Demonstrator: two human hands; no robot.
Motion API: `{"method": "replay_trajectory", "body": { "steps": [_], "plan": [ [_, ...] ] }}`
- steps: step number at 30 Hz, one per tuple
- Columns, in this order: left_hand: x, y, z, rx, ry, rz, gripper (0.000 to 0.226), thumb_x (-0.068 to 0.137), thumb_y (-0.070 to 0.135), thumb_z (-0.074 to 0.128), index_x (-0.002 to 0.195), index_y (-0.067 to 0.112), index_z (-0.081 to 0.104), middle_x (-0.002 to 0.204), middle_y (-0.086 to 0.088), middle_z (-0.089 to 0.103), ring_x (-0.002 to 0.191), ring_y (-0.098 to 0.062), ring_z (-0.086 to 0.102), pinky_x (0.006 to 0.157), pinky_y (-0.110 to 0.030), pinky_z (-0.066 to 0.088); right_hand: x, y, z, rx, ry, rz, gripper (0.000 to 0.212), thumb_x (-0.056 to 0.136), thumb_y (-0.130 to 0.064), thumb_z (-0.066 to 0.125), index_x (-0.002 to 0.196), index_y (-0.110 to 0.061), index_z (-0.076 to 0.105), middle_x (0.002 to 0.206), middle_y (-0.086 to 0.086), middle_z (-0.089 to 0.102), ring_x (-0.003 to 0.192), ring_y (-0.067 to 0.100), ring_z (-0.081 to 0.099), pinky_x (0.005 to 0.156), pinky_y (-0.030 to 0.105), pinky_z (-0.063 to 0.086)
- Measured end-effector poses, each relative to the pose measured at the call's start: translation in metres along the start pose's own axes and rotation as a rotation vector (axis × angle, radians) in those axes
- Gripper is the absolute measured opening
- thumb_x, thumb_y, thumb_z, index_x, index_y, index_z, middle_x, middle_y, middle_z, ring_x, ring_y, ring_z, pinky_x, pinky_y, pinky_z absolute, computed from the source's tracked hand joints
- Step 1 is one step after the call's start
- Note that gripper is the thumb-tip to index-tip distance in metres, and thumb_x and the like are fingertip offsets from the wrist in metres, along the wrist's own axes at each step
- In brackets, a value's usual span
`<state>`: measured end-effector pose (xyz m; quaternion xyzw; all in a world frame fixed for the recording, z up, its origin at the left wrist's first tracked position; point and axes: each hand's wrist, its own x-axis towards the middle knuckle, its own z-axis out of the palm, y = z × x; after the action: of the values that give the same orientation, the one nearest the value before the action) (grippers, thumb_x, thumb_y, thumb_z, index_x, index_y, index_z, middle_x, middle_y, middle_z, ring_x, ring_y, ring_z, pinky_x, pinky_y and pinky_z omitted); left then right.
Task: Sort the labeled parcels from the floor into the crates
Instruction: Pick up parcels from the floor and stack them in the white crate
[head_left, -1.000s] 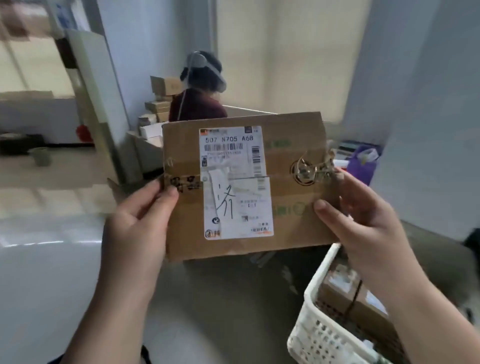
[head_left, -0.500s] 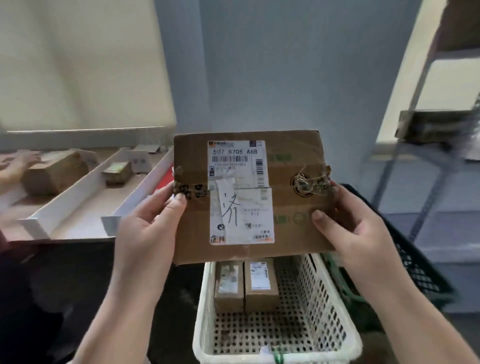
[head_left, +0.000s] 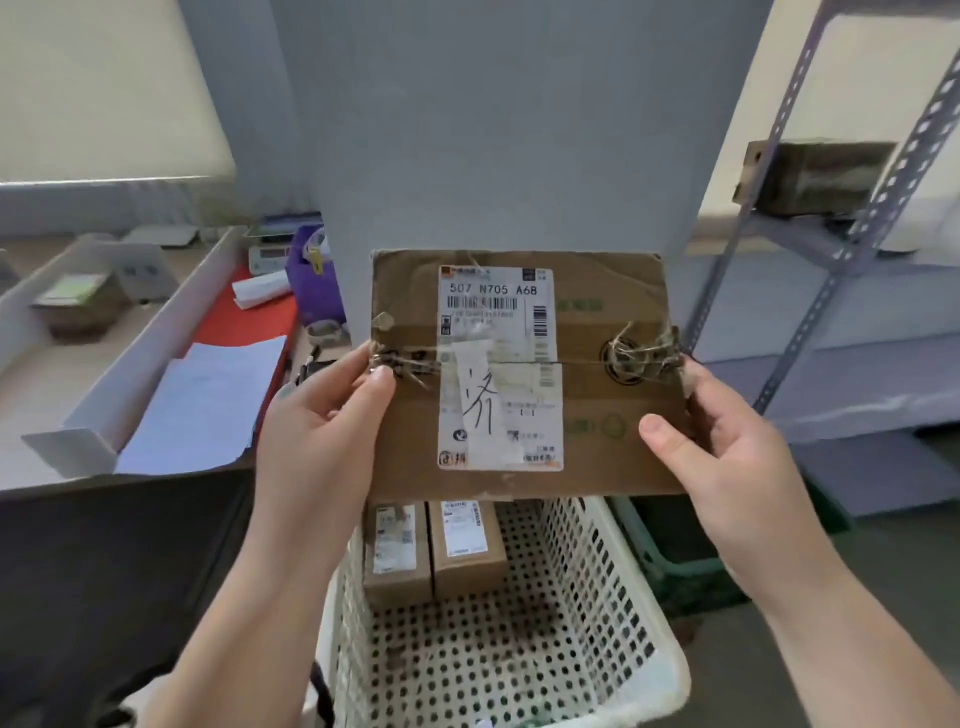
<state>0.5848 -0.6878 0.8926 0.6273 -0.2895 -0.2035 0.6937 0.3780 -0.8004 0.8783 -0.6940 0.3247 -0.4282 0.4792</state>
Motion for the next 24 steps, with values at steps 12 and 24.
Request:
{"method": "replay_trajectory", "body": {
  "steps": [12, 24],
  "plan": [
    [0.054, -0.1, 0.03, 0.133, 0.217, -0.211, 0.025, 0.095, 0.022, 0.054, 0.095, 0.042, 0.07, 0.086, 0.023, 0.071, 0.088, 0.003, 0.066, 0.076, -0.022, 0.051, 0.084, 0.112, 0.024, -0.027, -0.222, 0.241, 0.05, 0.091, -0.013, 0.056, 0.136, -0.034, 0.046, 0.126, -0.018, 0.059, 0.119, 0.005, 0.054, 0.098, 0.036, 0.049],
    [0.029, -0.28, 0.003, 0.282, 0.184, -0.621, 0.037, 0.098, 0.022, 0.049, 0.134, 0.024, 0.053, 0.125, 0.011, 0.062, 0.113, -0.003, 0.056, 0.094, -0.024, 0.047, 0.048, 0.262, 0.073, -0.242, -0.336, 0.734, 0.06, 0.087, -0.013, 0.064, 0.141, -0.023, 0.041, 0.139, -0.003, 0.049, 0.123, 0.013, 0.047, 0.104, 0.035, 0.042]
  ]
}}
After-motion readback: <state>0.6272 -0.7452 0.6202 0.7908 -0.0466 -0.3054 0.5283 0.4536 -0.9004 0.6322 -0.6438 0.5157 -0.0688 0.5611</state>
